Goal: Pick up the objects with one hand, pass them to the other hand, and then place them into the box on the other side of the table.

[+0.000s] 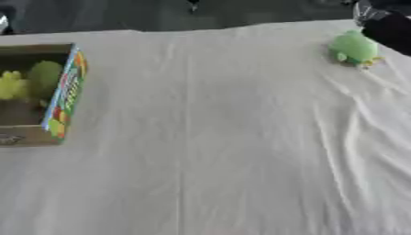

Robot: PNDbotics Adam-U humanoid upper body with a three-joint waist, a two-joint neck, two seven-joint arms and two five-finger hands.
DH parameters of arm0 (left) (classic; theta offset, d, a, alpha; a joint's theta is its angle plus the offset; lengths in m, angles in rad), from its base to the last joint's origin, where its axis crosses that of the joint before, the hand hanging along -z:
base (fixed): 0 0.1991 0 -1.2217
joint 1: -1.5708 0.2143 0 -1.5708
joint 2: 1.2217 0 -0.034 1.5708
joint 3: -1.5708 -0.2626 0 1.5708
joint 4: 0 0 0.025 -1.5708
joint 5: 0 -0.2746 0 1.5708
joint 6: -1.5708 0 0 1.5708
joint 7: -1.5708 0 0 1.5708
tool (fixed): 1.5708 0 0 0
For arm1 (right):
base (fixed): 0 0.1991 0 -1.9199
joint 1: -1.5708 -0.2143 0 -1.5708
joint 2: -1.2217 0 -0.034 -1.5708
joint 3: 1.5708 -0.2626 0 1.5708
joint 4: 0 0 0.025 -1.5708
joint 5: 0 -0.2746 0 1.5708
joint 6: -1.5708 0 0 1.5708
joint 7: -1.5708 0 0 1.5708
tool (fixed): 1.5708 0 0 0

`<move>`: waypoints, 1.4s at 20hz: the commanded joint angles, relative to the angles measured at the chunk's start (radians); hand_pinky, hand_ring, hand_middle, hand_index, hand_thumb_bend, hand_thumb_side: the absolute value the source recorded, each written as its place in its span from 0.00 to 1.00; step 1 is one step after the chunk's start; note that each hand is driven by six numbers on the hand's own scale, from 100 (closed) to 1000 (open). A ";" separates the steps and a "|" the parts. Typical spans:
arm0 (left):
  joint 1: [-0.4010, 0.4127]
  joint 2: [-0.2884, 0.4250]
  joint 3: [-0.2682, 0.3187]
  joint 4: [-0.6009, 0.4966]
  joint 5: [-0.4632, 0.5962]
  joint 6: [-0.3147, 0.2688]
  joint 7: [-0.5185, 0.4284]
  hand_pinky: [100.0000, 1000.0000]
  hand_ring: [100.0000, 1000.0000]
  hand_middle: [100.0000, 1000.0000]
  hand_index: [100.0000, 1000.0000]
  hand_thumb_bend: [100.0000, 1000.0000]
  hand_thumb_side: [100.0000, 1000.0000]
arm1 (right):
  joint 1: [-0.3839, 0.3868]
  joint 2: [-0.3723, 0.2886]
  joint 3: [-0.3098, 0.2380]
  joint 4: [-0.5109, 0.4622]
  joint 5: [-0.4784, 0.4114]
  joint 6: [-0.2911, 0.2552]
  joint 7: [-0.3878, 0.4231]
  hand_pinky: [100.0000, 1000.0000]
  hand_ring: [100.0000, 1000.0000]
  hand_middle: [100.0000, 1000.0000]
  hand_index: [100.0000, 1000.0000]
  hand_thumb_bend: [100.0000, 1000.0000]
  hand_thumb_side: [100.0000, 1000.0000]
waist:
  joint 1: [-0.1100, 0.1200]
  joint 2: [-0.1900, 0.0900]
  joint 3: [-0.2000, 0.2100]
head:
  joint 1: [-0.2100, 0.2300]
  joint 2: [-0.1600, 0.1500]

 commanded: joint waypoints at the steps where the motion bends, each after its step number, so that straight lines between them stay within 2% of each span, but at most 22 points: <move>1: -0.002 0.012 0.014 -0.085 0.073 -0.006 0.051 0.61 0.69 0.64 0.73 0.43 0.44 | -0.027 -0.055 -0.020 0.052 0.007 0.024 0.020 0.75 0.73 0.64 0.73 0.19 0.27 | -0.003 -0.017 -0.001 | -0.035 -0.015; 6: 0.014 -0.022 0.009 -0.164 0.172 -0.030 0.090 0.60 0.69 0.63 0.74 0.41 0.51 | -0.057 -0.089 -0.015 0.165 0.016 0.051 0.101 0.78 0.77 0.70 0.77 0.25 0.30 | -0.005 -0.017 -0.002 | -0.072 -0.024; 10: 0.026 -0.045 0.003 -0.186 0.232 -0.028 0.104 0.59 0.68 0.63 0.74 0.39 0.53 | -0.090 -0.116 -0.003 0.249 0.047 0.059 0.187 0.79 0.78 0.72 0.78 0.30 0.30 | -0.005 -0.018 -0.002 | -0.087 -0.031; 17: 0.037 -0.049 -0.018 -0.181 0.252 -0.023 0.119 0.59 0.68 0.62 0.73 0.41 0.54 | -0.151 -0.177 0.025 0.406 0.097 0.057 0.342 0.80 0.79 0.75 0.82 0.36 0.29 | -0.007 -0.019 -0.001 | -0.110 -0.041; 28: 0.047 -0.067 -0.018 -0.190 0.268 -0.030 0.141 0.58 0.67 0.61 0.72 0.41 0.53 | -0.242 -0.193 0.048 0.621 0.185 0.011 0.479 0.81 0.81 0.78 0.84 0.45 0.26 | -0.007 -0.020 0.003 | -0.115 -0.036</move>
